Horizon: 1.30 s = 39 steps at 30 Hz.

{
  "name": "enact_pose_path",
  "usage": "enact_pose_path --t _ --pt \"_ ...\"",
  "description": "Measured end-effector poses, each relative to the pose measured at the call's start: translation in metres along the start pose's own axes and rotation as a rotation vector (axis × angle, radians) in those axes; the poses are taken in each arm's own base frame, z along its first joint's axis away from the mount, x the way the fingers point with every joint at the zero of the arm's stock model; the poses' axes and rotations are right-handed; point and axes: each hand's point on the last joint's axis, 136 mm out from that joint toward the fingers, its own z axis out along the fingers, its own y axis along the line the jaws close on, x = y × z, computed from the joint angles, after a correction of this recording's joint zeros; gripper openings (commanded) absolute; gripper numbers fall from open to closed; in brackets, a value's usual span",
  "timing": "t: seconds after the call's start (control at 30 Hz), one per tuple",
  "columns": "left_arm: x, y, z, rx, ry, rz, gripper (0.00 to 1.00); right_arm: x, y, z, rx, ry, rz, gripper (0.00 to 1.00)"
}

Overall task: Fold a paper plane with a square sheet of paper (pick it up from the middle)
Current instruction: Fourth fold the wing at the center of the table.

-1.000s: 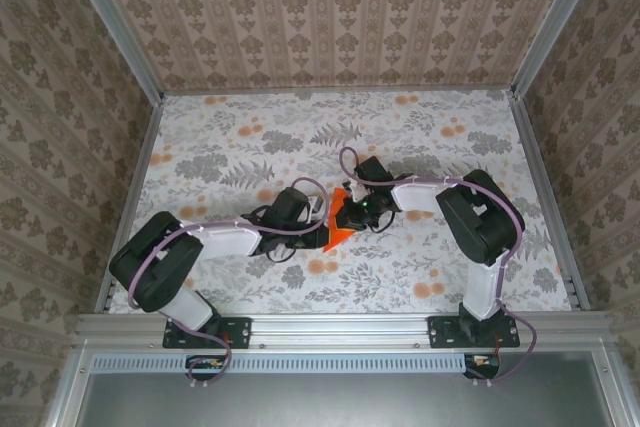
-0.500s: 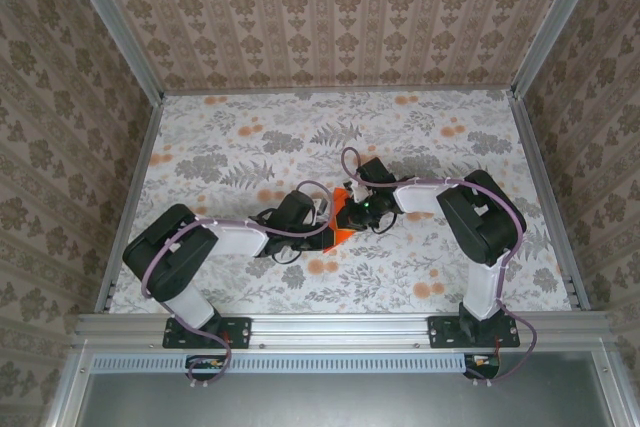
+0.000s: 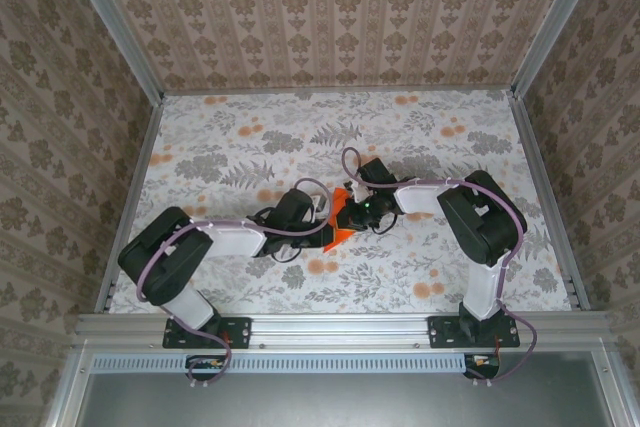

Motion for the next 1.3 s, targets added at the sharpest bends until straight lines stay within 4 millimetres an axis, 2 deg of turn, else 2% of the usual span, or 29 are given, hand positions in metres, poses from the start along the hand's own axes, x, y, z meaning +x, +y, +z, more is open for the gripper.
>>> enact_pose_path --t 0.07,0.27,0.47,0.73,0.9,0.97,1.23,1.3 --pt "0.004 0.006 0.004 -0.014 0.016 -0.009 0.00 0.000 0.000 0.000 0.000 0.000 0.000 0.10" --pt "0.003 0.006 0.005 -0.017 0.012 -0.011 0.00 -0.001 0.002 -0.002 -0.006 -0.007 -0.005 0.10" --pt "0.004 0.006 0.005 -0.019 0.015 -0.012 0.00 -0.007 0.014 -0.010 -0.031 -0.044 -0.042 0.11" --pt "0.004 0.007 0.005 -0.022 0.018 -0.013 0.00 -0.010 0.016 0.001 -0.028 -0.027 -0.074 0.10" --pt "0.006 0.008 0.004 -0.030 0.023 -0.016 0.00 -0.012 0.006 0.000 -0.014 -0.024 -0.061 0.10" --pt "0.006 0.009 0.003 -0.033 0.026 -0.021 0.00 -0.019 -0.002 -0.006 -0.009 -0.042 -0.042 0.10" --pt "0.008 0.010 0.003 -0.033 0.026 -0.039 0.00 -0.064 -0.053 -0.042 0.029 -0.176 0.084 0.10" --pt "0.008 0.010 0.003 -0.032 0.025 -0.039 0.00 -0.070 -0.057 -0.046 0.032 -0.196 0.092 0.10"
